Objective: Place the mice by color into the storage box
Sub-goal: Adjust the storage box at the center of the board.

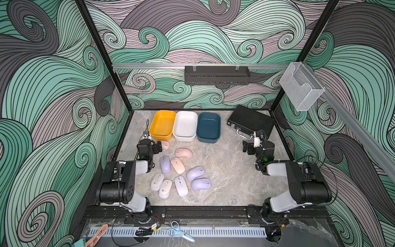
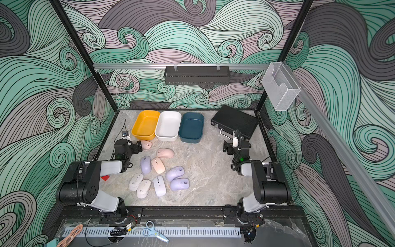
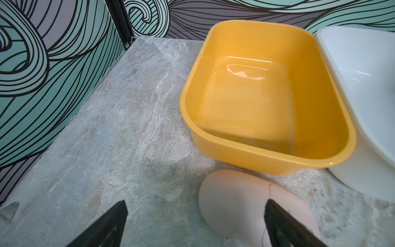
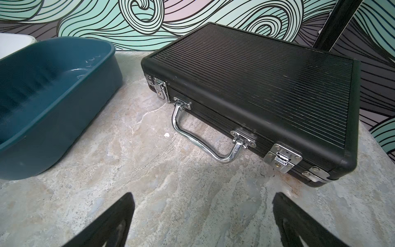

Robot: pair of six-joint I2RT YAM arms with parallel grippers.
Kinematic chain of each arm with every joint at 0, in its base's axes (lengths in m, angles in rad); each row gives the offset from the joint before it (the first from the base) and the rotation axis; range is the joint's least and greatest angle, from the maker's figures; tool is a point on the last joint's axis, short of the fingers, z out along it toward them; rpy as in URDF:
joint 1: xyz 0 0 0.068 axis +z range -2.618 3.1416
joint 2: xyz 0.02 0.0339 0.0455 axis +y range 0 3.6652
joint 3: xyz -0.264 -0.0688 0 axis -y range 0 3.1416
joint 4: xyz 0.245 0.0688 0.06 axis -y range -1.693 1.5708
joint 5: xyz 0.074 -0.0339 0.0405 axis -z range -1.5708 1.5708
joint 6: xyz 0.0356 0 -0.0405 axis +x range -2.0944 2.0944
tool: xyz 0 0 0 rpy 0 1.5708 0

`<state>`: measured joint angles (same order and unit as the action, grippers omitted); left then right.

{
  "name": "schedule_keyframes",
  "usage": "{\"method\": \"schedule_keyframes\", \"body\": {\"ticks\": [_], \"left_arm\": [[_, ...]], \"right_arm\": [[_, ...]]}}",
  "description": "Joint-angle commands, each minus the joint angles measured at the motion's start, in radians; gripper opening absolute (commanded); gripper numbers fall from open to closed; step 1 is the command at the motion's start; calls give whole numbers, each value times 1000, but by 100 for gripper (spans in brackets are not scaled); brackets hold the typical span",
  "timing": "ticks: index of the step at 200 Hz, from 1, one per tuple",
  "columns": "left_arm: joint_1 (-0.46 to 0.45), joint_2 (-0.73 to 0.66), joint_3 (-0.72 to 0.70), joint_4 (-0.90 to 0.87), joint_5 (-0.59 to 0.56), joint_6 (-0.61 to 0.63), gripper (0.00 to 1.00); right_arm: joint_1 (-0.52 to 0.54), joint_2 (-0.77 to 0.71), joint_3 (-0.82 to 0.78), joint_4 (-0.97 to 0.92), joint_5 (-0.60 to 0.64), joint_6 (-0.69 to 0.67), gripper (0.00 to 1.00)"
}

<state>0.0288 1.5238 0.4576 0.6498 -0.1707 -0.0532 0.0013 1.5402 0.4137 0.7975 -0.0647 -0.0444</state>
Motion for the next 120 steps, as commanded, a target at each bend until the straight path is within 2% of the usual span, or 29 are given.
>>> {"method": "schedule_keyframes", "body": {"ticks": [1, 63, 75, 86, 120], "left_arm": [[6, -1, 26, -8, 13, -5, 99], [5, -7, 32, -9, 13, 5, 99], [1, -76, 101, -184, 60, 35, 99], [-15, -156, 188, -347, 52, 42, 98], [-22, -368, 429, -579, 185, -7, 99]], "right_arm": [[-1, -11, -1, 14, -13, -5, 100], [-1, -11, 0, 14, -14, -6, 100], [-1, -11, -1, 15, -13, -8, 100], [-1, -11, 0, 17, -13, -6, 100], [-1, -11, -1, 18, -12, -6, 100]]}}
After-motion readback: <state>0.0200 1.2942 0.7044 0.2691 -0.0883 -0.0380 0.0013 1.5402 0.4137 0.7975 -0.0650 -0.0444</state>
